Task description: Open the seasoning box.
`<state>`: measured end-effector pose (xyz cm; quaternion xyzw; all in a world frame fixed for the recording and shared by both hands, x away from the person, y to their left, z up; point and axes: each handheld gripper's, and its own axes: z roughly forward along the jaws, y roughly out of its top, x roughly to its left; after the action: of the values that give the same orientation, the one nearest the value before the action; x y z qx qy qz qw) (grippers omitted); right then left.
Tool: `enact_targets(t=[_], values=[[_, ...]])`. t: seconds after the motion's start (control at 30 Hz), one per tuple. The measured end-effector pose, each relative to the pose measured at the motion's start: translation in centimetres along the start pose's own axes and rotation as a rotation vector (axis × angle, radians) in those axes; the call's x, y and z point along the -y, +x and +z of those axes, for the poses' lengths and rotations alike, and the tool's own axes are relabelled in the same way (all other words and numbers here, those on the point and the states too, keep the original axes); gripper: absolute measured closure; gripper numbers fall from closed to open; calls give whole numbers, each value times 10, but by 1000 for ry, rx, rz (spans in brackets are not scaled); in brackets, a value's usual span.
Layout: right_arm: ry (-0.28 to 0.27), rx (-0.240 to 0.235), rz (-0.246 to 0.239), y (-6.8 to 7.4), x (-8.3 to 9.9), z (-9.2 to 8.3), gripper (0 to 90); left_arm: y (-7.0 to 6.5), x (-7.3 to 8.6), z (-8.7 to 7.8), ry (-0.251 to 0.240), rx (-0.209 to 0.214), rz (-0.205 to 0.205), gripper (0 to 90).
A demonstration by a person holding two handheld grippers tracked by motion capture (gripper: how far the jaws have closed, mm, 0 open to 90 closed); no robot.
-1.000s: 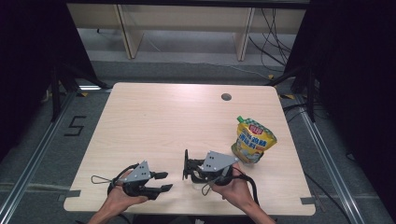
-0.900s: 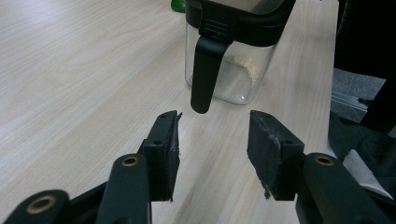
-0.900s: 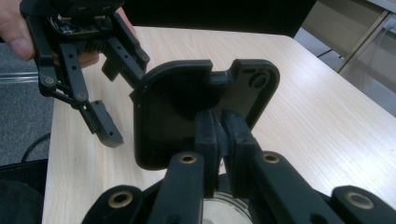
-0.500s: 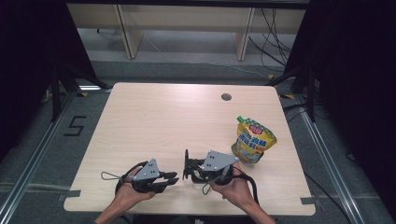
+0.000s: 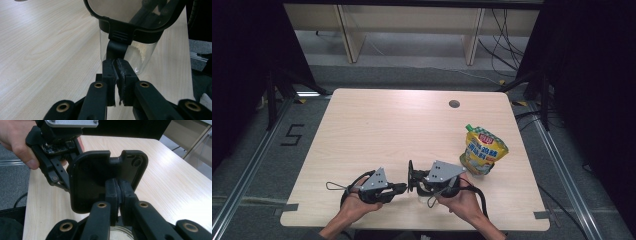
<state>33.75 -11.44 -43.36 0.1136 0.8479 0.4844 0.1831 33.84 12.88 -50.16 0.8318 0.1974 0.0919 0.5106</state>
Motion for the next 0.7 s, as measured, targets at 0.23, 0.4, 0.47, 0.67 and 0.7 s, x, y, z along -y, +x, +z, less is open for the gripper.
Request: enact_targets(t=[0.23,0.4,0.47,0.67,0.7], values=[[2,-5,-5,0,-2,5,873,0,0,0,-2,-7,5,843],[4,-10,-4,1,-2,7,874,0,0,0,4,-9,-2,839],[2,-8,-1,0,-2,6,869,0,1,1,5,-7,-6,821],[-7,11,11,-4,0,-2,853,-1,2,0,26,-26,1,740],[-12,17,18,-5,1,-4,847,-2,2,0,26,-26,-15,724]])
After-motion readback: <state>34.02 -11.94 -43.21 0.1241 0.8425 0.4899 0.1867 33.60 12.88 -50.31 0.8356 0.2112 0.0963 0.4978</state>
